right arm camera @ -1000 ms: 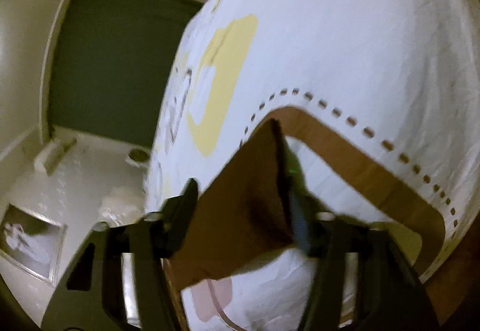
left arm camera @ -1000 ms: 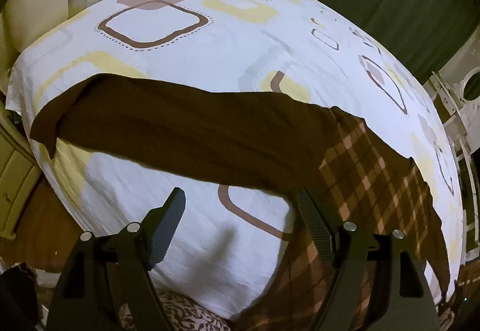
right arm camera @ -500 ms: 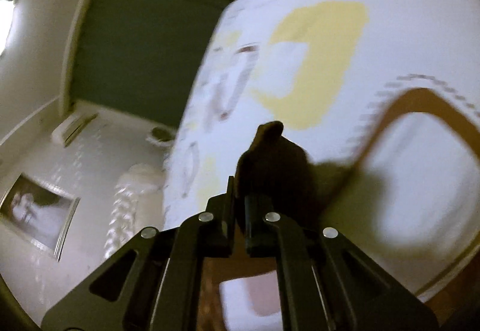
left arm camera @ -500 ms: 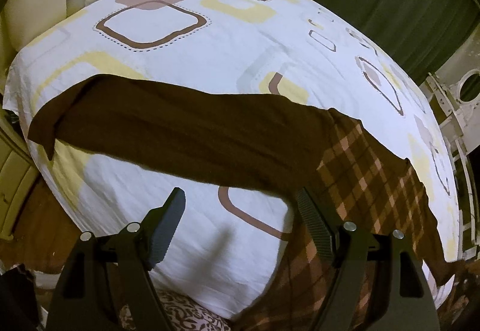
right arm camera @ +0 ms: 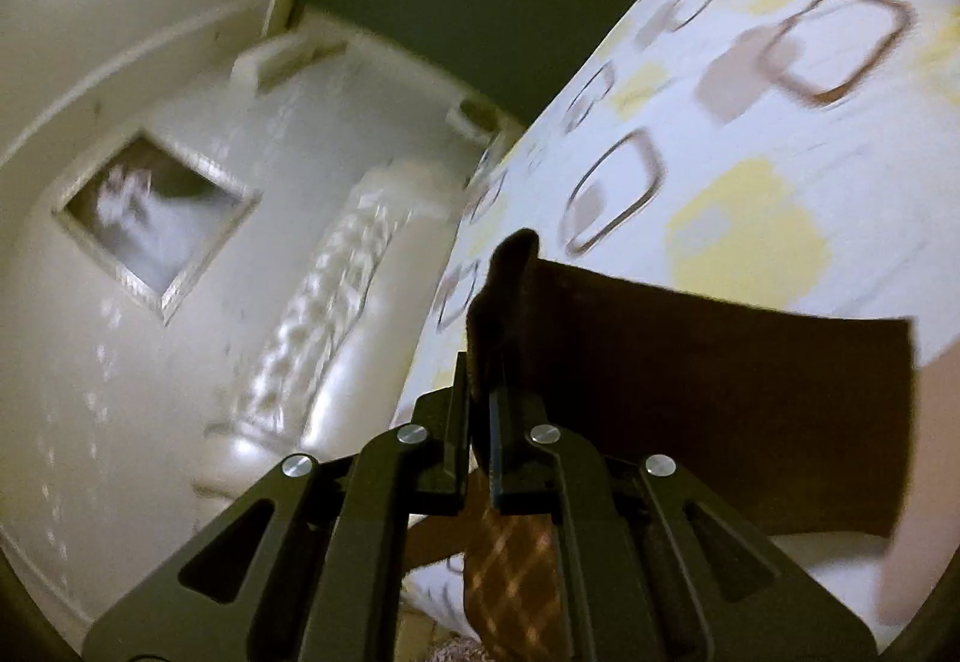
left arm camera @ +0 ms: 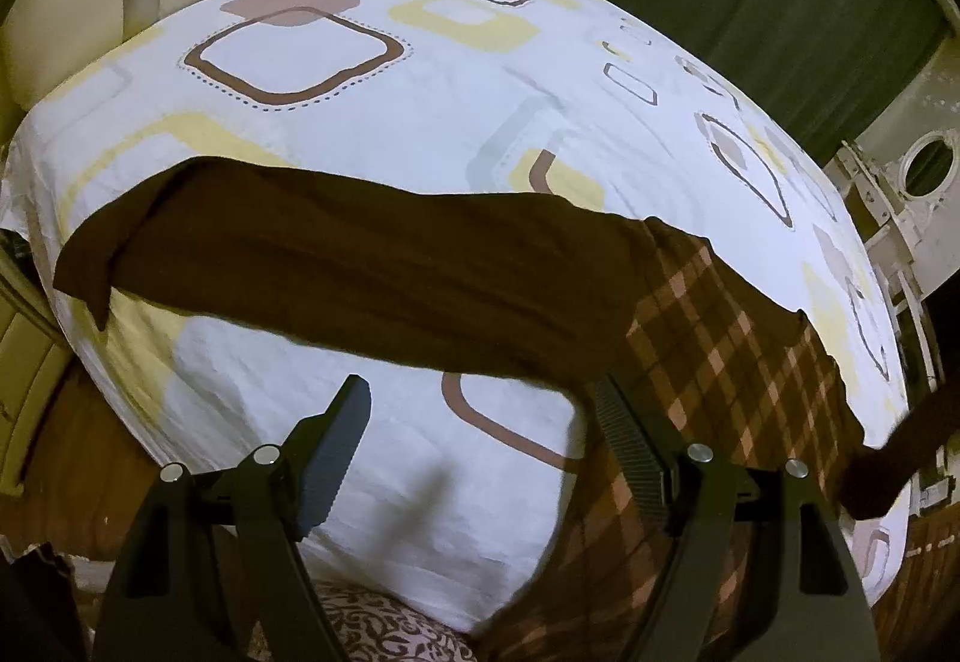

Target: Fold small clothes

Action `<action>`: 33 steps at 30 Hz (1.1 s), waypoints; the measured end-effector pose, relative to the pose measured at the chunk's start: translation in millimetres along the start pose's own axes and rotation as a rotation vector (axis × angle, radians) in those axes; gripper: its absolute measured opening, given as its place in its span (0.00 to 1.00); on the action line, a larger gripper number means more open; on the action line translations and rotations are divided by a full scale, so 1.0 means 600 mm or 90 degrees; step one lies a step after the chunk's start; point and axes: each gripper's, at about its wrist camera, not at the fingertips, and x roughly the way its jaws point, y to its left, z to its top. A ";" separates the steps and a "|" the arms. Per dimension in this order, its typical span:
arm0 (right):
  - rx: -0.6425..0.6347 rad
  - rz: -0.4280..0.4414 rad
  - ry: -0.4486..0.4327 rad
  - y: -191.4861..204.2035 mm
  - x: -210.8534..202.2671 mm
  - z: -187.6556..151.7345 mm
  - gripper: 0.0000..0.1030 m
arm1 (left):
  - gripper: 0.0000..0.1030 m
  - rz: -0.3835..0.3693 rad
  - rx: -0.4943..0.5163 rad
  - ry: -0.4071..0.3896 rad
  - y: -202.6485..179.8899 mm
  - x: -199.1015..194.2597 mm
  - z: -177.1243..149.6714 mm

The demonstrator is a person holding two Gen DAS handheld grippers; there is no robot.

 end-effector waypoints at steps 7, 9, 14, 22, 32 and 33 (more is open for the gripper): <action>-0.041 -0.006 0.136 0.069 0.210 -0.093 0.04 | 0.75 -0.010 -0.004 -0.006 0.010 -0.002 0.001; -0.047 -0.014 0.178 0.079 0.268 -0.131 0.04 | 0.75 -0.011 -0.001 -0.008 0.011 -0.001 0.001; -0.098 -0.062 0.258 0.094 0.369 -0.227 0.04 | 0.75 -0.019 -0.003 -0.012 0.016 0.000 0.001; -0.174 -0.134 0.350 0.107 0.479 -0.349 0.04 | 0.75 -0.036 -0.031 -0.001 0.032 0.009 0.001; -0.189 -0.159 0.402 0.097 0.537 -0.415 0.16 | 0.75 -0.049 -0.046 0.013 0.037 0.019 -0.007; -0.182 -0.153 0.408 0.096 0.538 -0.420 0.16 | 0.75 -0.049 -0.047 0.015 0.038 0.020 -0.008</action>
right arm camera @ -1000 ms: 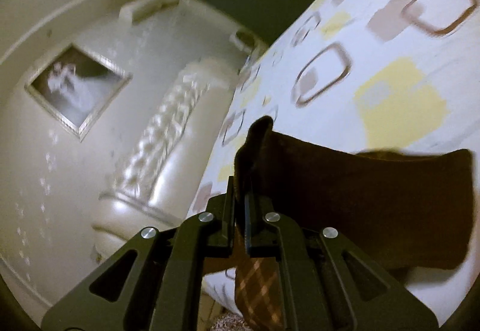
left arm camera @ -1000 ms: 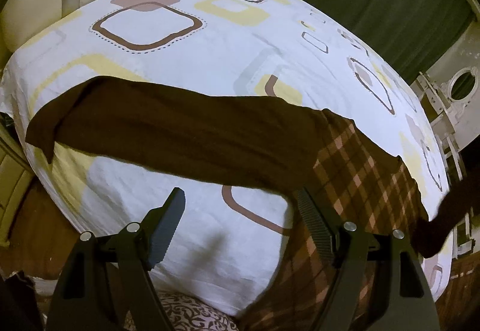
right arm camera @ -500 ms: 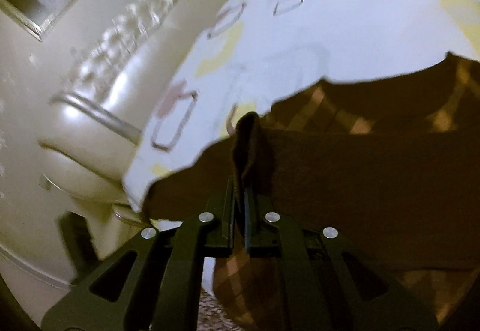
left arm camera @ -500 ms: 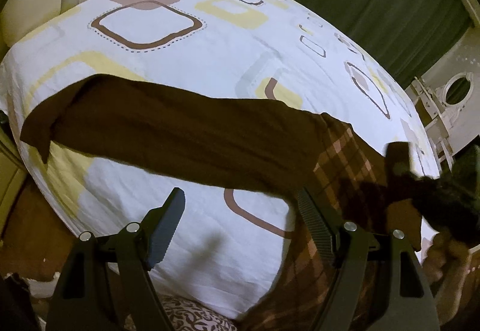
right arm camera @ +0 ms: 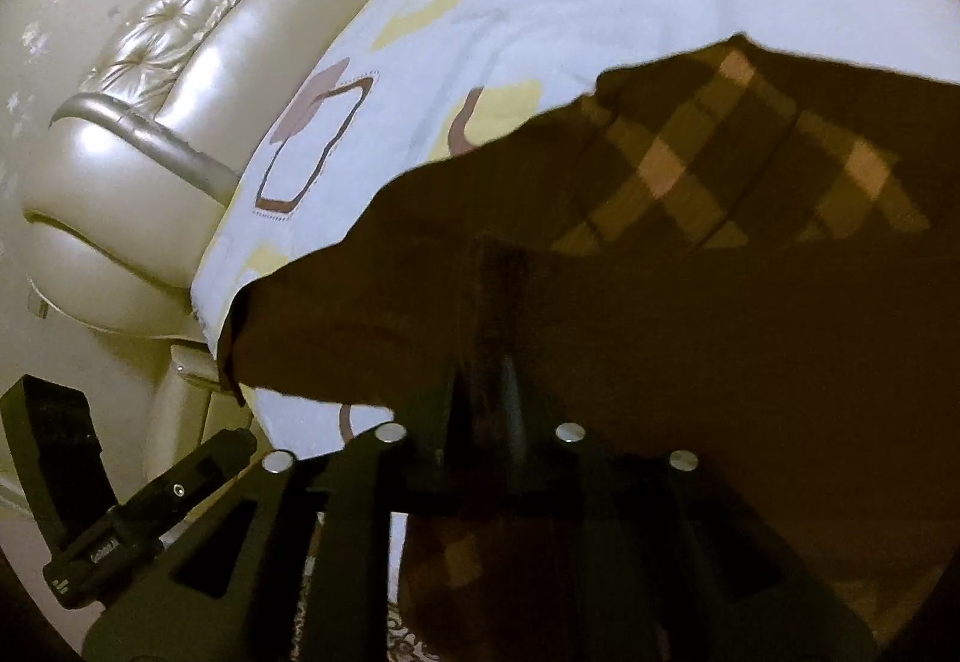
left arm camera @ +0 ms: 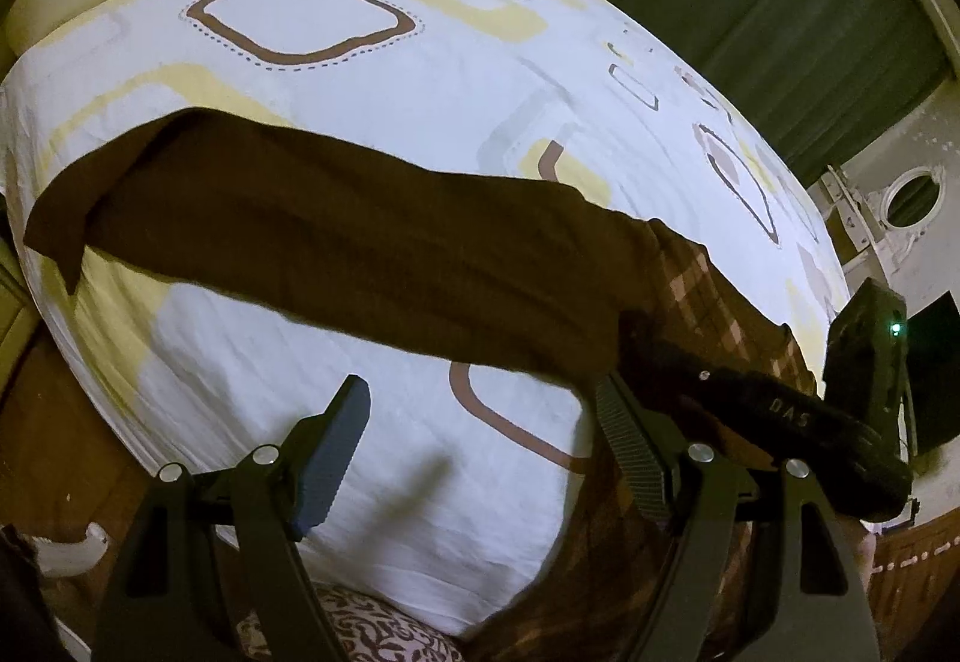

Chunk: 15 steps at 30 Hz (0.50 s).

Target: Fold small clothes

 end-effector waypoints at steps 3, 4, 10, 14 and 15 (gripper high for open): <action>0.012 0.031 0.013 0.001 0.010 -0.007 0.22 | 0.75 -0.002 -0.009 0.007 0.005 0.004 -0.002; 0.014 0.040 0.013 0.003 0.014 -0.009 0.26 | 0.75 -0.003 -0.011 0.008 0.006 0.005 -0.002; 0.014 0.085 0.045 0.014 0.038 -0.022 0.35 | 0.75 -0.003 -0.012 0.012 0.009 0.007 -0.006; 0.018 0.121 0.031 0.010 0.014 -0.028 0.35 | 0.75 -0.002 -0.002 0.014 0.003 0.007 -0.010; 0.018 0.137 0.012 0.004 -0.014 -0.029 0.35 | 0.75 -0.003 -0.001 0.014 0.002 0.007 -0.010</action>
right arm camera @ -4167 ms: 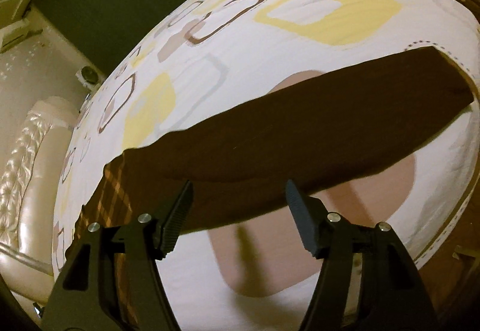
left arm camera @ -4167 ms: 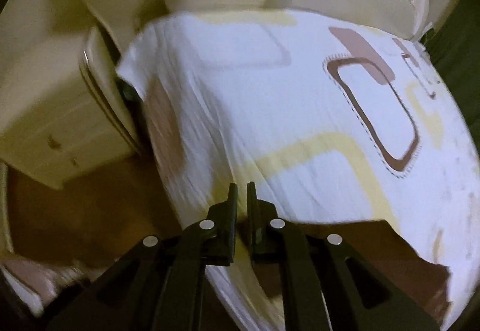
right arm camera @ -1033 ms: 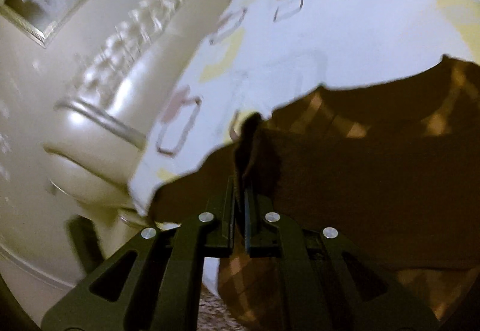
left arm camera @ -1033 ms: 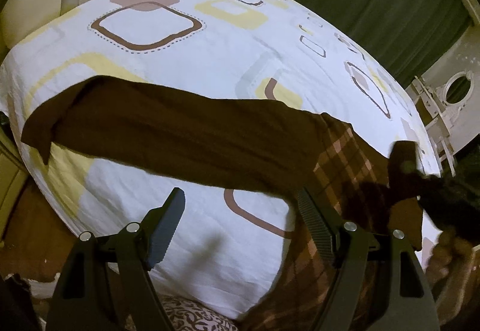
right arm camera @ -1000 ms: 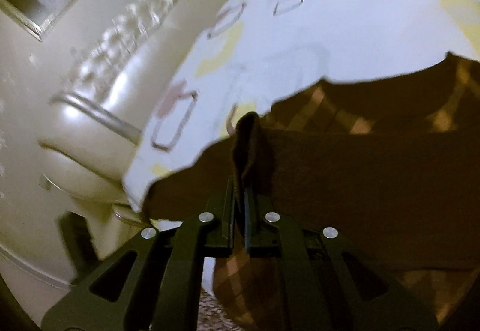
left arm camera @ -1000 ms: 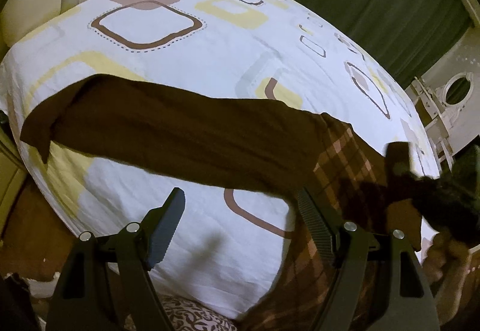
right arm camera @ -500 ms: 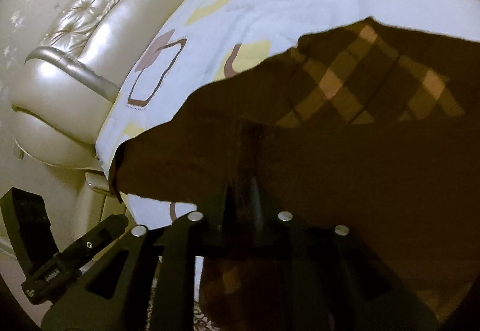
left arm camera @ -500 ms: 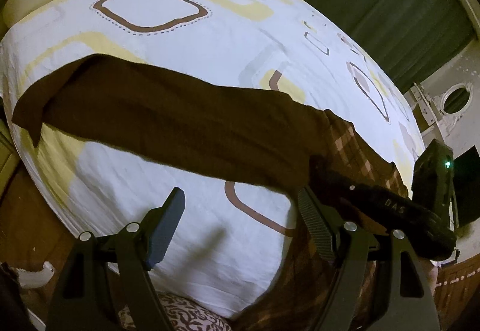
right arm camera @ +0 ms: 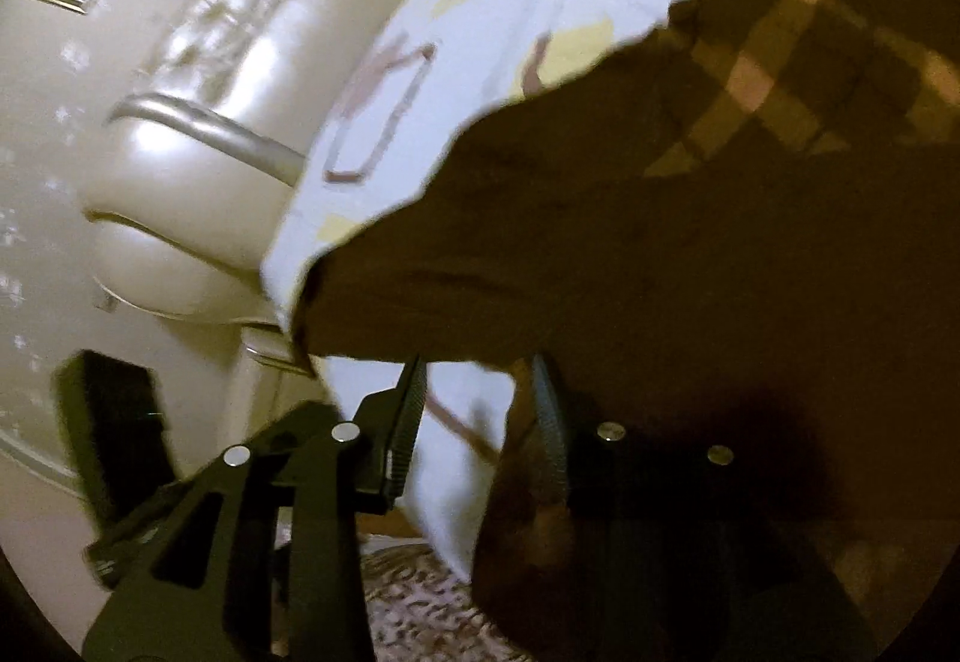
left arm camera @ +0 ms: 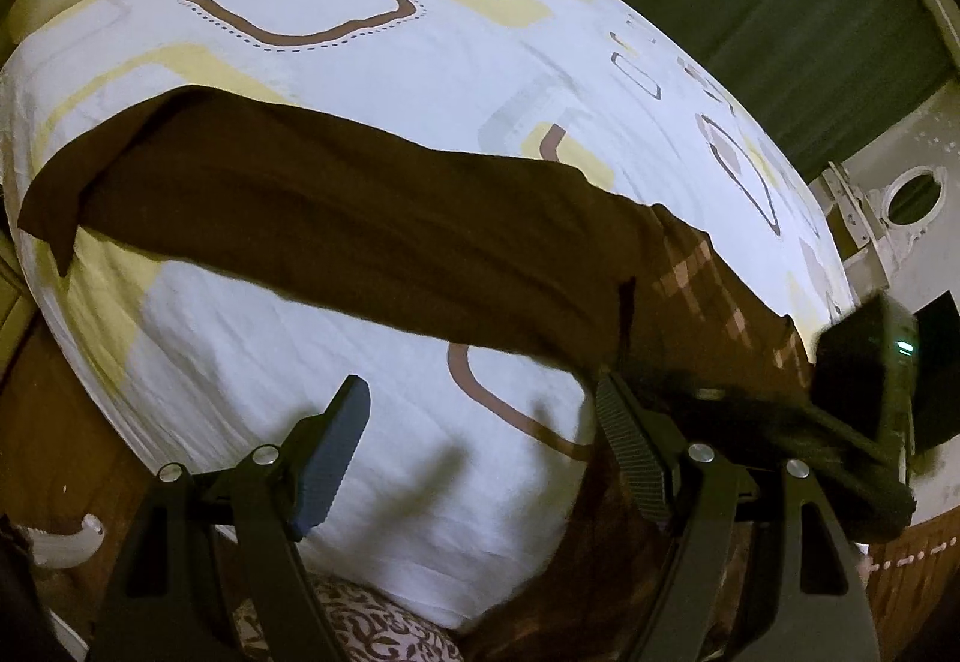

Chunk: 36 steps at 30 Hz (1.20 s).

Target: Fold small clothes

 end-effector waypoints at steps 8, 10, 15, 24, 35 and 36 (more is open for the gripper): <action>0.032 -0.045 -0.220 -0.112 -0.315 -0.033 0.44 | 0.75 0.000 0.013 0.009 -0.017 0.007 -0.009; 0.082 -0.097 -0.297 -0.178 -0.413 -0.055 0.44 | 0.75 0.001 0.018 0.010 -0.022 0.010 -0.012; 0.256 -0.189 -0.363 -0.341 -0.533 -0.112 0.44 | 0.75 0.014 0.022 0.015 -0.031 0.020 -0.018; 0.282 -0.157 -0.291 -0.407 -0.482 -0.125 0.05 | 0.75 0.051 0.013 0.020 -0.017 0.019 -0.020; 0.263 -0.135 -0.293 -0.421 -0.481 -0.130 0.05 | 0.75 0.064 0.007 0.019 0.009 0.017 -0.022; 0.266 -0.126 -0.293 -0.422 -0.485 -0.132 0.07 | 0.75 0.063 0.007 0.018 0.013 0.016 -0.021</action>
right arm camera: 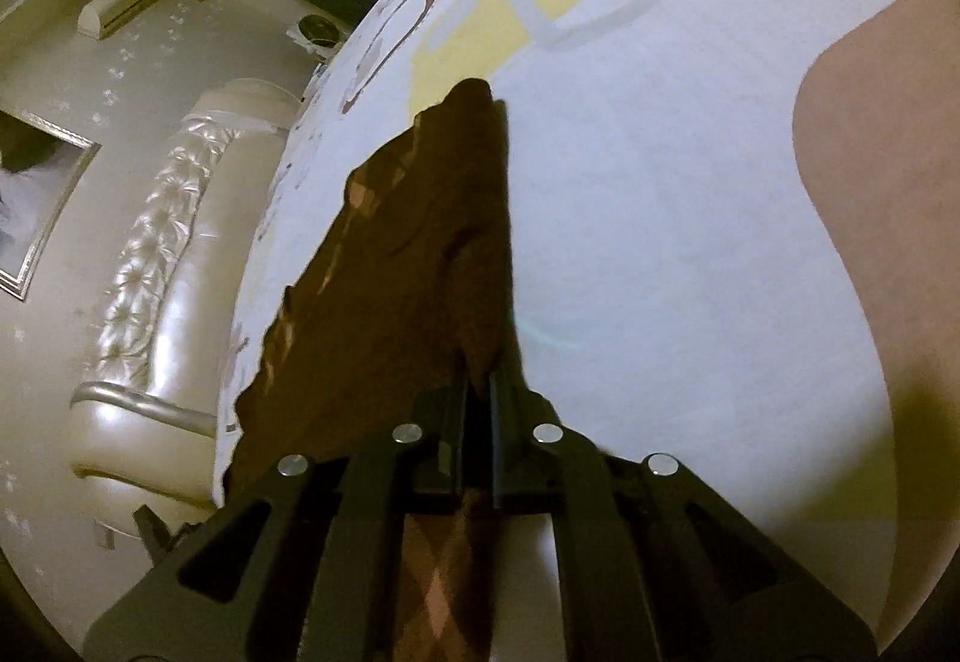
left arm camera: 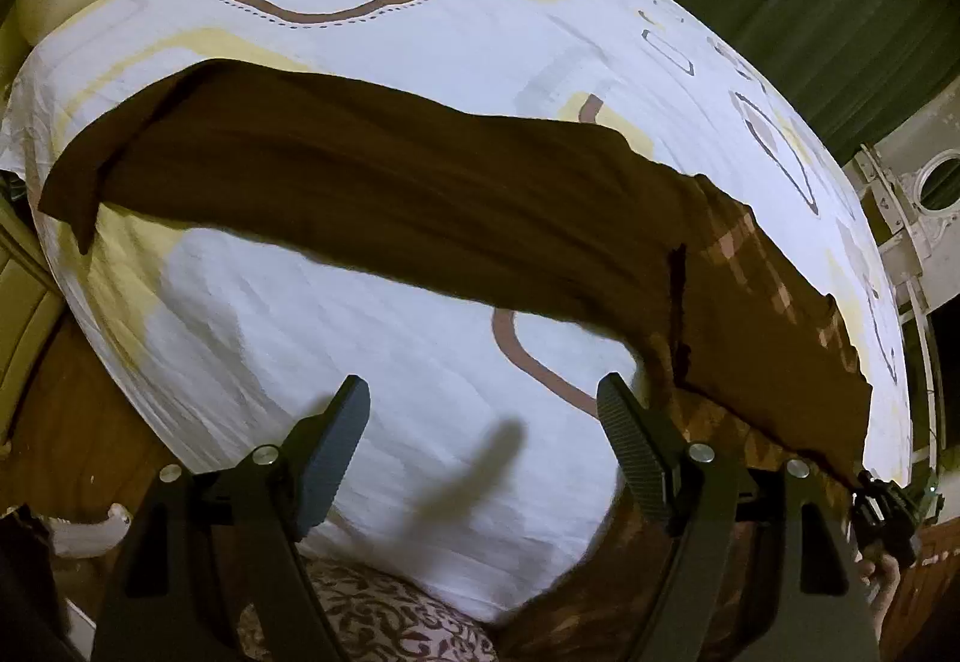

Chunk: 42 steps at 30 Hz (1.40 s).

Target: Fold small clothes

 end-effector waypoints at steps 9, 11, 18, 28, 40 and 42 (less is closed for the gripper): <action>-0.001 0.010 -0.035 0.020 -0.015 0.082 0.15 | 0.75 0.008 -0.024 -0.009 0.039 0.000 0.011; 0.012 0.004 -0.041 0.019 -0.002 0.109 0.16 | 0.75 0.011 -0.025 -0.010 0.044 0.000 0.013; 0.018 -0.039 -0.025 0.019 0.055 0.165 0.16 | 0.75 0.011 -0.008 -0.009 0.041 0.003 0.016; -0.053 -0.101 -0.050 0.058 0.028 0.148 0.21 | 0.75 -0.018 -0.009 -0.021 0.055 -0.007 0.025; -0.126 -0.015 -0.024 0.166 0.019 -0.001 0.40 | 0.75 0.032 -0.082 -0.082 0.233 -0.068 0.045; -0.127 -0.013 -0.015 0.174 0.025 -0.019 0.40 | 0.75 0.069 -0.068 -0.094 0.260 -0.076 0.042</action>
